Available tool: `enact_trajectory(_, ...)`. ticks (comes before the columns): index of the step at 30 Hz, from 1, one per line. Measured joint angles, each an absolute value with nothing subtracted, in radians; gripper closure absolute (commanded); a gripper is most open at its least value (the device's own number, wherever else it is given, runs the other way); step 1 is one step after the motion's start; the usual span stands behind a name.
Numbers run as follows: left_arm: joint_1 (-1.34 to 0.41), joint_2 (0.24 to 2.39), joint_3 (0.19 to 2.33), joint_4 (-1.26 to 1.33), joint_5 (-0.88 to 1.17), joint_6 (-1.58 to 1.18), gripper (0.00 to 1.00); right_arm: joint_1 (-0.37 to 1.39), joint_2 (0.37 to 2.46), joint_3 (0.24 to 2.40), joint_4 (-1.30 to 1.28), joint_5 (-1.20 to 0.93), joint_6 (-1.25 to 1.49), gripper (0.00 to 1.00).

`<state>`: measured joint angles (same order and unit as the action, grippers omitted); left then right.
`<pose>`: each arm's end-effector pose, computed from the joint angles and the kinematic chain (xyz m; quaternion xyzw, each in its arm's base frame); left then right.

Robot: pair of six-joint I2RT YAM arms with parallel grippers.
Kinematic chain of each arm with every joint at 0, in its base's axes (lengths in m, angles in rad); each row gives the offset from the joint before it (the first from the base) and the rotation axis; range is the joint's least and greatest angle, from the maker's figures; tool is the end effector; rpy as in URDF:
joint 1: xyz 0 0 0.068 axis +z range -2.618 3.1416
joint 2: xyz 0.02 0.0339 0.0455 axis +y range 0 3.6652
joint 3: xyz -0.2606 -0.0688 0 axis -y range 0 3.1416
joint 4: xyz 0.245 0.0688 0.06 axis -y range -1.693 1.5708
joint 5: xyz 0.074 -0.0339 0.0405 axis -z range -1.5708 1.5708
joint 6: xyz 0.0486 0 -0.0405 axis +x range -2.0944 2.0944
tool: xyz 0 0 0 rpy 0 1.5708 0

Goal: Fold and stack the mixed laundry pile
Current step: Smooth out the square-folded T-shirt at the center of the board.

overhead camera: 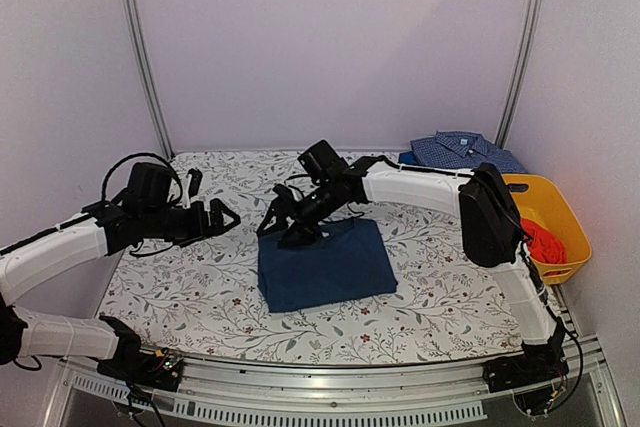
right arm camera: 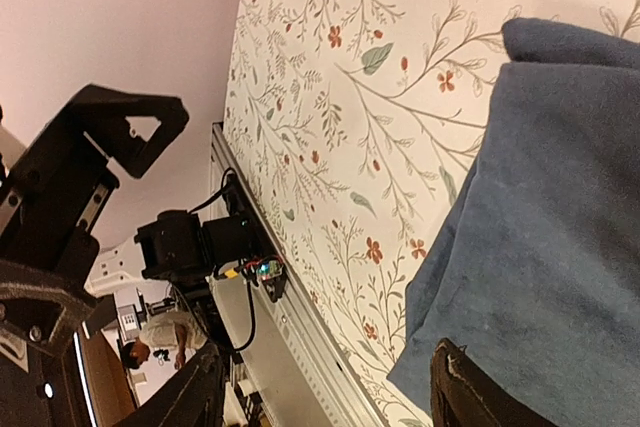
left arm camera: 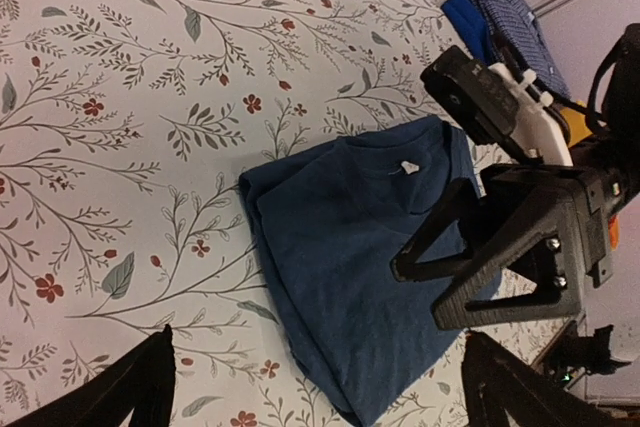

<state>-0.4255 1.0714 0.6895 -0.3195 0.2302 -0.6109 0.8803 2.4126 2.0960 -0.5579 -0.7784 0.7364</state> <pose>0.2118 -0.1082 0.2284 -0.0352 0.9016 -0.2977 0.3118 0.3148 0.4346 0.1845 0.1916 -0.8581 -0.4746 0.0399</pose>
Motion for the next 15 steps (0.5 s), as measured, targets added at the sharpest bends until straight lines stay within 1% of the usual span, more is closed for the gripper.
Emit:
enact_trajectory(4,-0.450,1.083,0.691,-0.280,0.274,-0.619,0.00,0.862,2.269,1.855,-0.390,-0.847,0.769,0.30)
enact_trajectory(5,-0.463,1.095,0.694,-0.269,0.282,-0.618,0.02,0.852,2.224,1.799,-0.359,-0.854,0.773,0.31)
enact_trajectory(9,-0.546,1.199,0.735,-0.236,0.316,-0.620,0.19,0.775,2.020,1.579,-0.263,-0.868,0.782,0.33)
enact_trajectory(12,-0.616,1.327,0.795,-0.205,0.347,-0.619,0.32,0.693,1.869,1.426,-0.221,-0.868,0.767,0.34)
enact_trajectory(13,-0.636,1.371,0.814,-0.192,0.361,-0.621,0.36,0.665,1.831,1.381,-0.213,-0.867,0.758,0.35)
enact_trajectory(15,-0.669,1.457,0.848,-0.171,0.395,-0.628,0.39,0.630,1.791,1.311,-0.207,-0.861,0.733,0.35)
